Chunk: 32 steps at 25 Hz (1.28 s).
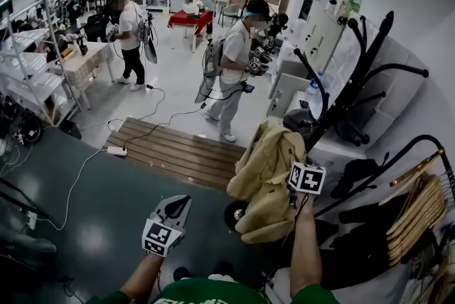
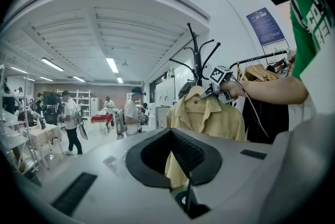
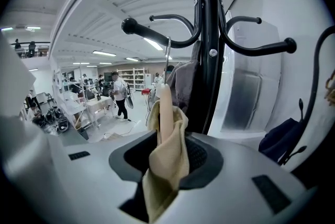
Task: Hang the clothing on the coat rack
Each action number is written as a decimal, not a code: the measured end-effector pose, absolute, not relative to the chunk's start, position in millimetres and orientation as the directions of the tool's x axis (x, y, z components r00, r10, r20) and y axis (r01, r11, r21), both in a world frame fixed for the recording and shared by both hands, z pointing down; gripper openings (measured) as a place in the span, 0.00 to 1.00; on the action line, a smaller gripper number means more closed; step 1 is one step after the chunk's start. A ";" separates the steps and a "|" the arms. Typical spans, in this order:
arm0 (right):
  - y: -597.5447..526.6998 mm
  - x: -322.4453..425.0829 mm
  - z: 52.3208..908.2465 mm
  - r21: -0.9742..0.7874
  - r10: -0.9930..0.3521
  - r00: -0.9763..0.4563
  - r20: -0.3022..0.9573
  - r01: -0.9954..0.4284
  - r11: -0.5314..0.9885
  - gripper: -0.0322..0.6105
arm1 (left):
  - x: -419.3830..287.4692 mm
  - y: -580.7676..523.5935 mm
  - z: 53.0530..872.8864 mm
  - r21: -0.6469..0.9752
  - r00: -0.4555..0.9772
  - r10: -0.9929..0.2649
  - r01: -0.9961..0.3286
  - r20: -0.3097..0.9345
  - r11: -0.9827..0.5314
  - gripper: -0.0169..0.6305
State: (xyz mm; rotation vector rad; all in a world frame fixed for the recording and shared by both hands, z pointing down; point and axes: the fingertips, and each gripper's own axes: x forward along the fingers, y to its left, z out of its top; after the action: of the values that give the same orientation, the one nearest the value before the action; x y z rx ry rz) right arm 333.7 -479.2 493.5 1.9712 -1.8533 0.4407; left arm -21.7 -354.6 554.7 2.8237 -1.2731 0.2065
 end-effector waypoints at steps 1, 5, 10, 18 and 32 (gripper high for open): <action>-478.1 332.9 493.0 0.075 -0.873 0.071 0.483 -0.996 -0.040 0.23 | -22.2 -354.4 554.9 -0.021 0.655 -0.743 -0.748 0.137 -0.663 0.03; -470.8 330.7 489.9 0.097 -0.880 0.076 0.470 -0.995 -0.034 0.28 | -22.9 -352.0 554.1 -0.021 0.659 -0.740 -0.745 0.135 -0.667 0.03; -455.3 330.9 482.1 0.128 -0.891 0.100 0.443 -0.991 -0.048 0.30 | -19.4 -350.6 553.3 -0.022 0.666 -0.734 -0.739 0.134 -0.674 0.03; -414.7 310.0 458.2 0.153 -0.921 0.084 0.380 -0.988 -0.027 0.30 | -9.9 -345.6 552.1 -0.023 0.691 -0.712 -0.715 0.129 -0.698 0.03; -351.5 267.7 520.3 0.105 -0.890 -0.003 0.456 -0.993 0.057 0.30 | 5.2 -327.4 553.0 -0.028 0.729 -0.671 -0.674 0.134 -0.738 0.03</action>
State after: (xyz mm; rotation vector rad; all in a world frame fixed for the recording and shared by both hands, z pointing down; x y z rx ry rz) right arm 267.7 -351.5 520.3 1.8816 -1.9421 0.3473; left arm 5.2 -327.4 553.0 2.9000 -1.1281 0.2114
